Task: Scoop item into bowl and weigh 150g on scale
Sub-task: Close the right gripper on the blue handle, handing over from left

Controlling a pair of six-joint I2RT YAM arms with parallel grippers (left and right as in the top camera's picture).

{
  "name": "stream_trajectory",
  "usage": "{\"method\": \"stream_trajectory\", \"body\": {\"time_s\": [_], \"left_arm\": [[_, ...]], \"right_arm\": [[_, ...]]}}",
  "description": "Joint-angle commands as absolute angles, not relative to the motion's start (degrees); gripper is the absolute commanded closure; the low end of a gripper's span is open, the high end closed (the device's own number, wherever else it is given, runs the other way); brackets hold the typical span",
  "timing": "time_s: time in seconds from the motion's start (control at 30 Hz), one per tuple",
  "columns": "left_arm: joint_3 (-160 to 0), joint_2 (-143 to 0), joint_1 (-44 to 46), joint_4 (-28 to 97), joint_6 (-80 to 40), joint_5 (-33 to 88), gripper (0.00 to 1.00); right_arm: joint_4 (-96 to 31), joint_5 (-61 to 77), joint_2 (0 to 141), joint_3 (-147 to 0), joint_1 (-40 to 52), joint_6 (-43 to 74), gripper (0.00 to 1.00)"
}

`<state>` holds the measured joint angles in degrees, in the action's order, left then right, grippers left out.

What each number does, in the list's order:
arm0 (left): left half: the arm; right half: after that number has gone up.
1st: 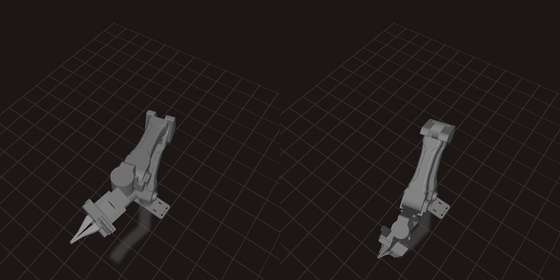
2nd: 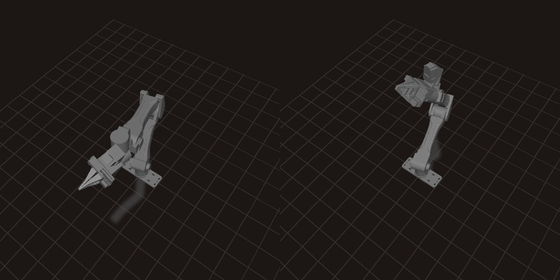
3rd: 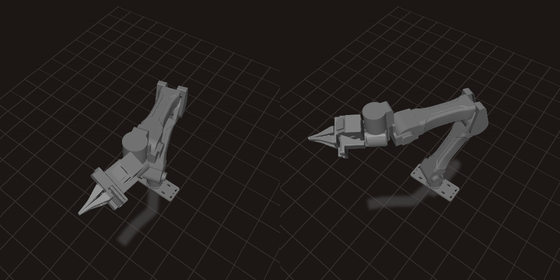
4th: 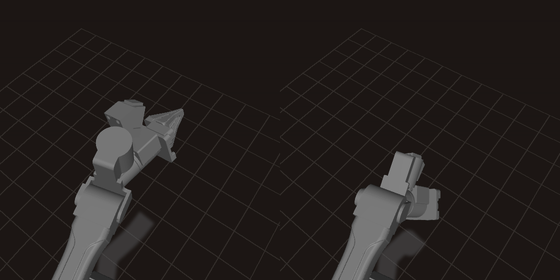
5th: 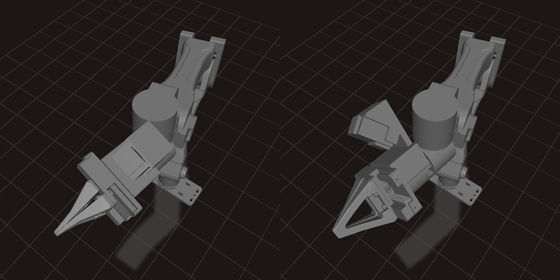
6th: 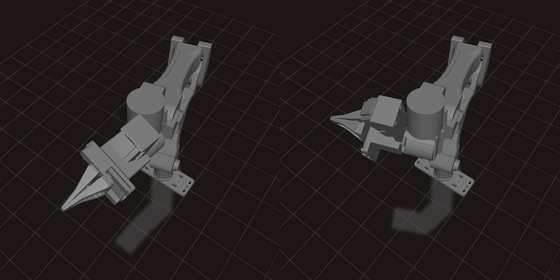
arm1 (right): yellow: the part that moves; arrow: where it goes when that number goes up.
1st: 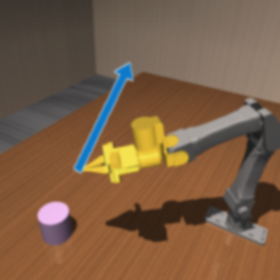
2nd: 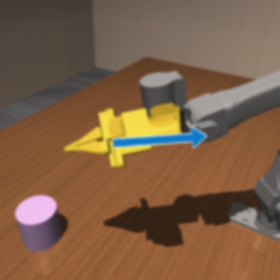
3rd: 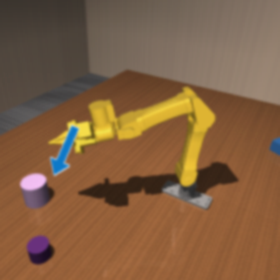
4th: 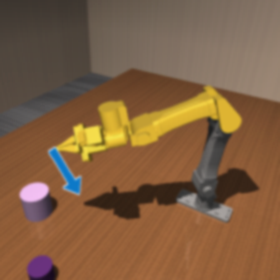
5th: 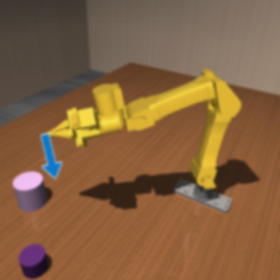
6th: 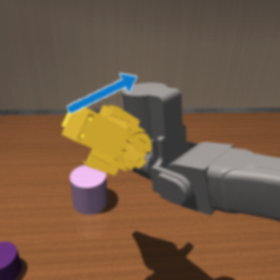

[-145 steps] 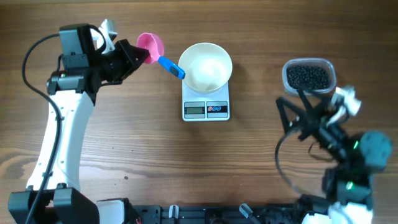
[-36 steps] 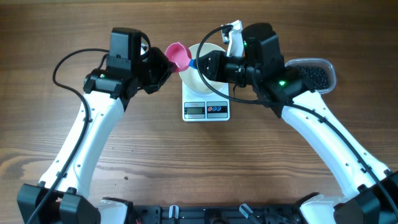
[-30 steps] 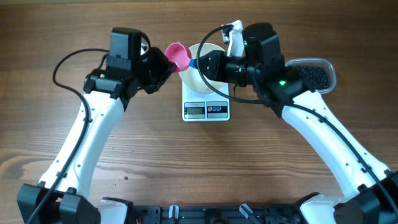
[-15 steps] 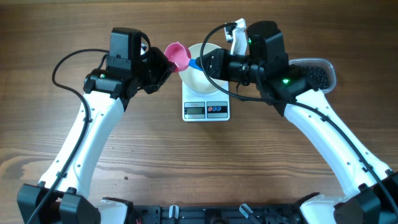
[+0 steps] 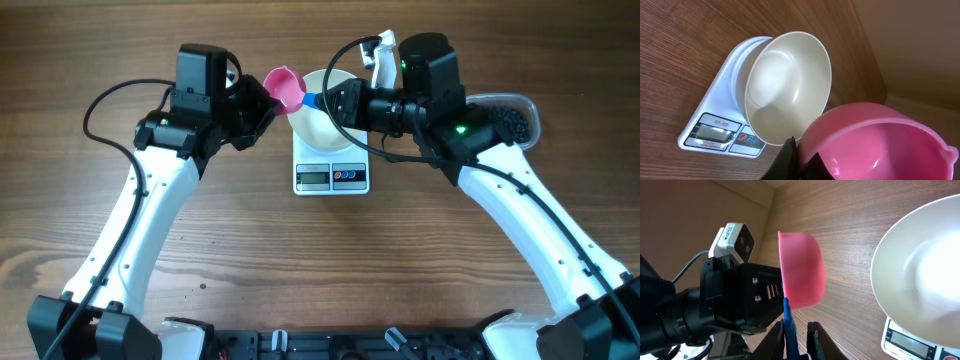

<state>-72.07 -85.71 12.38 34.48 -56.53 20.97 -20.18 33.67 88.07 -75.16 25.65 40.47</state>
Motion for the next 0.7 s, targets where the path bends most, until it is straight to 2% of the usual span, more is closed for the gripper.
{"method": "stream_trajectory", "body": {"time_s": [0.0, 0.3, 0.37, 0.5, 0.53, 0.63, 0.67], "left_arm": [[-72.9, -85.6, 12.1, 34.1, -57.5, 20.5, 0.96], [-72.9, -85.6, 12.1, 34.3, -57.5, 20.5, 0.96], [-72.9, -85.6, 12.1, 34.3, -57.5, 20.5, 0.96], [-72.9, -85.6, 12.1, 34.4, -57.5, 20.5, 0.96], [-72.9, -85.6, 12.1, 34.4, -57.5, 20.5, 0.91], [-72.9, -85.6, 12.1, 34.4, -57.5, 20.4, 0.57], [-72.9, -85.6, 12.1, 34.4, -57.5, 20.3, 0.43]], "right_arm": [[-20.3, 34.8, 87.5, -76.1, 25.4, 40.0, 0.81], [-20.2, 34.3, 87.5, -76.1, 25.4, 39.4, 0.85], [-20.2, 34.4, 87.5, -76.1, 25.1, 39.4, 0.96], [-20.3, 34.4, 87.5, -76.1, 24.2, 39.0, 0.95], [-20.3, 34.4, 87.5, -76.1, 23.9, 39.0, 0.96], [-20.4, 34.4, 87.5, -76.1, 23.4, 38.6, 0.96], [-20.4, 34.4, 87.5, -76.1, 23.1, 38.1, 0.95]]}}
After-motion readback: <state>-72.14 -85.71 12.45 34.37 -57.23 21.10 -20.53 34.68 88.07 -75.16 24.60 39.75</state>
